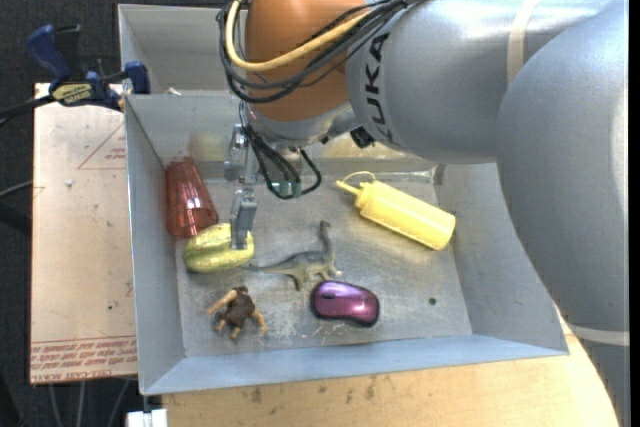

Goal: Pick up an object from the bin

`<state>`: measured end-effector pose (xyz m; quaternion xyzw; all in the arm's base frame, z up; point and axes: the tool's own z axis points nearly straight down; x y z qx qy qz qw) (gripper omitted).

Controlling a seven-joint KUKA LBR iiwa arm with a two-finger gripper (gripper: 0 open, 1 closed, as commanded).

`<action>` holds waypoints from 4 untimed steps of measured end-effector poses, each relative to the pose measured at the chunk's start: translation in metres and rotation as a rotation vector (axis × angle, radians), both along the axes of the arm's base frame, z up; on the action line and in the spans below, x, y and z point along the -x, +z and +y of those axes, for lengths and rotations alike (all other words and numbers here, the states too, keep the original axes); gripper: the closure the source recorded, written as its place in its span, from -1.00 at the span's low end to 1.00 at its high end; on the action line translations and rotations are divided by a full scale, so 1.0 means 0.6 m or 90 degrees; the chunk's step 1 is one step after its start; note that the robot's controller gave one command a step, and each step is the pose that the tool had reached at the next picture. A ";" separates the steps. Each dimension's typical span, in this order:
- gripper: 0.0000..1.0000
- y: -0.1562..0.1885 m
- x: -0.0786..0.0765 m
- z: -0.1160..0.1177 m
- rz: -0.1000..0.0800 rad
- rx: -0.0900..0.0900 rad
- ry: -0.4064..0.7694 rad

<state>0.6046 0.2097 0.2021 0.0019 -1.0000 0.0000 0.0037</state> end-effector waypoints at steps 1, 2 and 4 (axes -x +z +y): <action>-1.00 0.008 -0.003 -0.002 -0.005 -0.001 -0.002; -1.00 -0.083 0.010 0.001 -0.007 -0.001 0.058; -1.00 -0.169 0.013 0.004 -0.003 0.008 0.108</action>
Offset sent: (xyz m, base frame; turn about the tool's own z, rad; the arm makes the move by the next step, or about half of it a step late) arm -0.0196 0.0011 -0.1321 -0.2292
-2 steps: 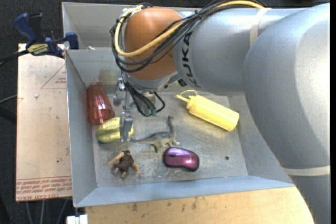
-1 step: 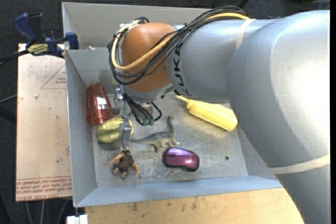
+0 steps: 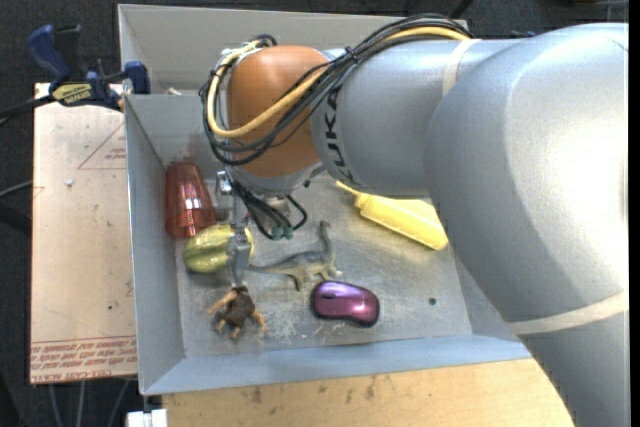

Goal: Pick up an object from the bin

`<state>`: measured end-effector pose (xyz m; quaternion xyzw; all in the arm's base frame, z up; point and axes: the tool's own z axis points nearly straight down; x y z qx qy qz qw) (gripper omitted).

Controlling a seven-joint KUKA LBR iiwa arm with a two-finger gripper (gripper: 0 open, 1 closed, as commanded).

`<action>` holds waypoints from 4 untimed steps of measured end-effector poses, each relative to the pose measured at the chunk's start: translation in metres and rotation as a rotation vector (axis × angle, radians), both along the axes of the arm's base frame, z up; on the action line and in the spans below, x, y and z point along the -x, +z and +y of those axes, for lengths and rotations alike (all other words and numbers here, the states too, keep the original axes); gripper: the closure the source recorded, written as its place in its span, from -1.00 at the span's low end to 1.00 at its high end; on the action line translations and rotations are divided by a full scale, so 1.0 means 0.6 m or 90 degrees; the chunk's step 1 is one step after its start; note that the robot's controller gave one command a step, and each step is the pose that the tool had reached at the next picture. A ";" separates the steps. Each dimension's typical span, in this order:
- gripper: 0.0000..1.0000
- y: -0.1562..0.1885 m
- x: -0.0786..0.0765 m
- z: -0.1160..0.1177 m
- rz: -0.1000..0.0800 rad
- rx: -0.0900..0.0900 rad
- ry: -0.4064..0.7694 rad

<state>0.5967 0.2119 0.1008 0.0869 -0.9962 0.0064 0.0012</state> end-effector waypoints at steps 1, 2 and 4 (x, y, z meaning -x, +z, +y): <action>-1.00 -0.044 0.001 -0.006 -0.001 0.001 0.009; 1.00 -0.049 0.009 0.010 -0.007 -0.010 -0.058; 1.00 -0.039 0.013 0.011 -0.004 -0.010 -0.068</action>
Offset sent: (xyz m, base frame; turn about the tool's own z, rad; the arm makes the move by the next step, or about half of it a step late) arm -0.0103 0.0066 -0.0308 0.1079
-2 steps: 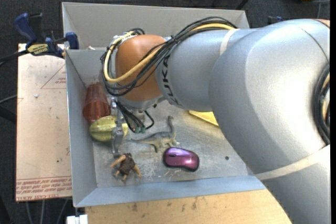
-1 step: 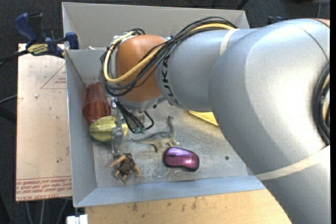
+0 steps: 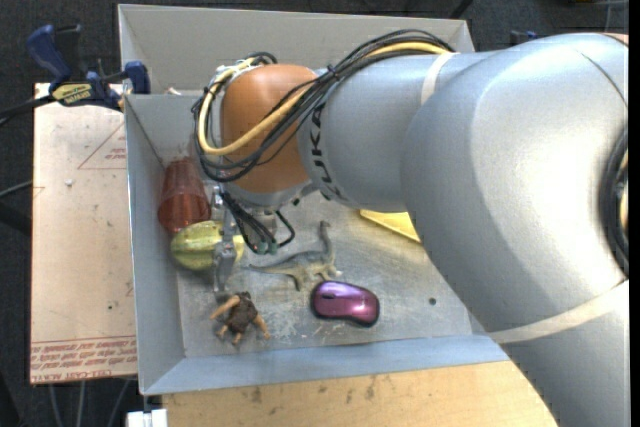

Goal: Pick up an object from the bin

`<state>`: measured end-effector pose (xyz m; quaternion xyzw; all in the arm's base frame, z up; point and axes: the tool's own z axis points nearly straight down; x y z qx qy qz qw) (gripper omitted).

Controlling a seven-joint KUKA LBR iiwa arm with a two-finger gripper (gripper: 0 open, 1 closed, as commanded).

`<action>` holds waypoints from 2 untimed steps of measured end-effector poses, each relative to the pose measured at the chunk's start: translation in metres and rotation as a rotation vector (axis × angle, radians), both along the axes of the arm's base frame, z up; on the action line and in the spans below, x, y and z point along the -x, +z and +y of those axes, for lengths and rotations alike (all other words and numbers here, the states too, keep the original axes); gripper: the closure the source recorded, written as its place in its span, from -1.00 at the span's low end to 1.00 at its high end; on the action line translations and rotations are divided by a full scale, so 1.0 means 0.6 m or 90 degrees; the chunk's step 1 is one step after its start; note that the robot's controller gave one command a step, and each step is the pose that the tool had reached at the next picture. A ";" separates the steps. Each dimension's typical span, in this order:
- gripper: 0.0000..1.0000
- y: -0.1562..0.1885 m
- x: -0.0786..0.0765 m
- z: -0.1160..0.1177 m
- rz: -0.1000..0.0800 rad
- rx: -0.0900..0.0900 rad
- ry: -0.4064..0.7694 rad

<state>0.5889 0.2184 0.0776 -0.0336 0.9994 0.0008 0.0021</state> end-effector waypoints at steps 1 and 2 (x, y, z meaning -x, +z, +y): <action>1.00 0.023 0.002 -0.001 0.004 0.002 0.001; 1.00 0.049 0.000 0.000 0.001 0.000 0.001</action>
Offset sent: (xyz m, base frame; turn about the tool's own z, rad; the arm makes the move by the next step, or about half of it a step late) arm -0.0002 0.0000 0.0367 0.0000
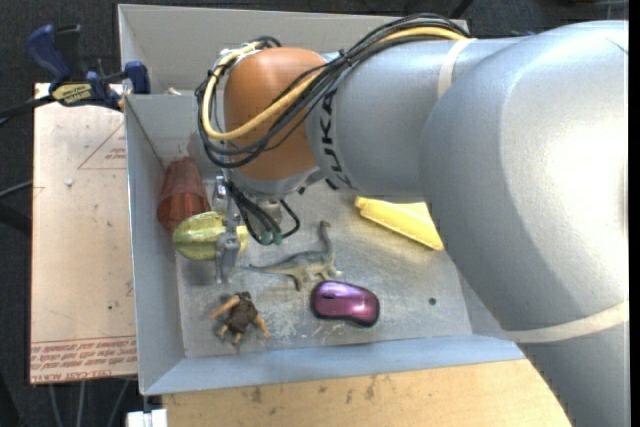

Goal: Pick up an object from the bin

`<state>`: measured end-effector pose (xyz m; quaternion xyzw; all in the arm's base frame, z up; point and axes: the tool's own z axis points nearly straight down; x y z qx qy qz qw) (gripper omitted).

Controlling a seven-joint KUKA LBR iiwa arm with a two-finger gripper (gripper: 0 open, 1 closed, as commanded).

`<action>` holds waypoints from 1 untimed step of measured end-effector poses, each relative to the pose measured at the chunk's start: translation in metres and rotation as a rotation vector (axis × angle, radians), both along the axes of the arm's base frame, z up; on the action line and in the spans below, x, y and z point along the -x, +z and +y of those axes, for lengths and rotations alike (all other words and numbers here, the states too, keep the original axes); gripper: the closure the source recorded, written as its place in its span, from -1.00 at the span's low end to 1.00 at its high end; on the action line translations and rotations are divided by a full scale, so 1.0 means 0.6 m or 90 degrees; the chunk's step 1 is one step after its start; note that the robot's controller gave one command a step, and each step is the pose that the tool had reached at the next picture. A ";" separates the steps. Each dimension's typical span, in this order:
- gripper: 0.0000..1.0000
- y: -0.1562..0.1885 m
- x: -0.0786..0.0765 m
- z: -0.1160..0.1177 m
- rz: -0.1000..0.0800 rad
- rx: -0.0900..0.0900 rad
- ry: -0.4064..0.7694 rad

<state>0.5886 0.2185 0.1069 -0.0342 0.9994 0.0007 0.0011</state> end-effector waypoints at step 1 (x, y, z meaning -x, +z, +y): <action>1.00 0.014 -0.001 0.000 -0.002 -0.001 0.000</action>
Offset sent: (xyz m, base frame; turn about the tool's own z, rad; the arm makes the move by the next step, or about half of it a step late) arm -0.0001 -0.0001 0.0479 0.0000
